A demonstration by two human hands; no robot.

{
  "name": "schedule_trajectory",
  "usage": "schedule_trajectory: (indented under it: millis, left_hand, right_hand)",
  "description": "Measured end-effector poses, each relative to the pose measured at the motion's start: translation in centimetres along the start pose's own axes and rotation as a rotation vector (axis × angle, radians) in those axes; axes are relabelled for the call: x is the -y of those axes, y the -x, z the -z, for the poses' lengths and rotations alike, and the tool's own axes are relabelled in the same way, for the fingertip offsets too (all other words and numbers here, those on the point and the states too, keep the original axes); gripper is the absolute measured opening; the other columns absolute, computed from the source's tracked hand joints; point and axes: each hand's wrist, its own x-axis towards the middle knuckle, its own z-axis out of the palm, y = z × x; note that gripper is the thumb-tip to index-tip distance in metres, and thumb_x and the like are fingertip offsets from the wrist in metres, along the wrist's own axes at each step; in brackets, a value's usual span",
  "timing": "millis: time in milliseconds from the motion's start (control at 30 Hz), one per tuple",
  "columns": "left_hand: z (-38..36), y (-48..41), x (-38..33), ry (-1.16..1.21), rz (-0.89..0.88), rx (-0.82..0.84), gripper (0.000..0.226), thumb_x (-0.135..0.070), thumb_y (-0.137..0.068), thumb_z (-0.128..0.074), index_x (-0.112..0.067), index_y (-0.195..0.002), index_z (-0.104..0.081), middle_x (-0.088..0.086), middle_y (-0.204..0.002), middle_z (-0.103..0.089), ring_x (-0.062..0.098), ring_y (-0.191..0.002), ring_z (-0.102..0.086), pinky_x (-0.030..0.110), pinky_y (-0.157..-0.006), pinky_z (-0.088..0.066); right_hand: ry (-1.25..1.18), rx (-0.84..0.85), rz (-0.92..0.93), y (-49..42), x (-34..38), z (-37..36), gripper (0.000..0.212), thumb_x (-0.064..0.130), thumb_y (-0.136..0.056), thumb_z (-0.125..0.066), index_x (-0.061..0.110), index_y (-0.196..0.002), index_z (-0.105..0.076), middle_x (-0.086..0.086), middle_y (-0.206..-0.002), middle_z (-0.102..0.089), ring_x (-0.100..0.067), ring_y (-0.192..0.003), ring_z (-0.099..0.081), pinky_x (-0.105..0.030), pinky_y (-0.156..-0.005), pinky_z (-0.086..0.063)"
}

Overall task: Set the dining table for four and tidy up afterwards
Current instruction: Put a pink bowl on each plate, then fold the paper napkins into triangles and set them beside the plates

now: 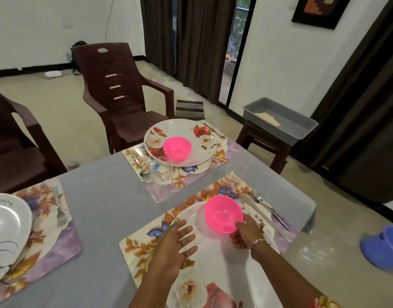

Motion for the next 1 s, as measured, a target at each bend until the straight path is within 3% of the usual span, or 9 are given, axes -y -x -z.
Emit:
schedule_trajectory:
  millis: [167, 333, 433, 600, 700, 900, 1000]
  left_hand:
    - [-1.7, -0.2, 0.7, -0.038, -0.012, -0.009, 0.026, -0.025, -0.098, -0.045, -0.009, -0.115, -0.056, 0.012, -0.107, -0.063, 0.030, -0.103, -0.058, 0.036, -0.067, -0.050]
    - [-5.0, 0.0, 1.7, -0.110, -0.179, -0.091, 0.020, -0.023, -0.096, -0.049, -0.010, -0.109, -0.058, 0.010, -0.100, -0.065, 0.026, -0.092, -0.062, 0.033, -0.065, -0.050]
    - [-8.5, 0.0, 2.7, -0.118, -0.299, -0.153, 0.015, -0.013, -0.095, -0.050, -0.007, -0.104, -0.060, 0.012, -0.093, -0.065, 0.026, -0.085, -0.061, 0.032, -0.063, -0.048]
    - [-18.0, -0.9, 6.0, -0.135, -0.345, -0.071, 0.015, -0.003, -0.094, -0.048, -0.008, -0.085, -0.059, 0.011, -0.076, -0.061, 0.022, -0.064, -0.055, 0.025, -0.053, -0.041]
    - [-24.6, -1.9, 8.4, -0.151, -0.313, -0.040, 0.015, -0.004, -0.093, -0.048, -0.009, -0.082, -0.057, 0.010, -0.074, -0.060, 0.020, -0.064, -0.052, 0.025, -0.053, -0.038]
    - [-38.0, -3.5, 11.5, -0.254, -0.197, 0.010, 0.011, -0.009, -0.095, -0.050, -0.007, -0.088, -0.058, 0.015, -0.090, -0.061, 0.029, -0.084, -0.058, 0.031, -0.059, -0.046]
    - [-43.3, -5.2, 12.3, -0.269, -0.201, 0.047, 0.013, -0.012, -0.095, -0.050, -0.008, -0.085, -0.057, 0.014, -0.088, -0.061, 0.027, -0.081, -0.057, 0.030, -0.060, -0.046]
  right_hand:
    - [0.042, -0.014, 0.084, -0.1, 0.1, 1.1, 0.022, 0.033, -0.097, -0.044, 0.015, -0.109, -0.047, -0.010, -0.057, -0.051, -0.017, -0.041, -0.043, -0.018, -0.036, -0.036]
    - [0.139, -0.132, 0.258, -0.1, -0.1, 3.8, 0.019, 0.030, -0.096, -0.046, 0.013, -0.101, -0.051, -0.004, -0.056, -0.052, -0.011, -0.040, -0.044, -0.018, -0.037, -0.033]
    - [0.249, -0.182, 0.378, -0.4, -0.4, 6.8, 0.022, 0.029, -0.095, -0.048, 0.011, -0.105, -0.054, -0.003, -0.058, -0.055, -0.011, -0.048, -0.049, -0.021, -0.046, -0.037]
    - [0.432, -0.180, 0.442, -2.6, -0.7, 15.0, 0.021, 0.030, -0.095, -0.047, 0.019, -0.111, -0.053, -0.007, -0.075, -0.065, -0.021, -0.073, -0.062, -0.031, -0.070, -0.048]
    - [0.459, -0.192, 0.474, -4.5, -0.5, 21.2, 0.023, 0.032, -0.094, -0.048, 0.021, -0.113, -0.053, -0.003, -0.067, -0.061, -0.020, -0.069, -0.061, -0.030, -0.069, -0.048]
    - [0.511, -0.215, 0.516, -7.6, 0.7, 34.0, 0.021, 0.037, -0.094, -0.047, 0.028, -0.112, -0.050, 0.001, -0.060, -0.058, -0.013, -0.060, -0.057, -0.032, -0.069, -0.048]
    - [0.521, -0.248, 0.516, -9.8, 1.5, 39.3, 0.018, 0.040, -0.093, -0.047, 0.033, -0.109, -0.049, 0.002, -0.057, -0.056, -0.005, -0.053, -0.053, -0.028, -0.067, -0.047]
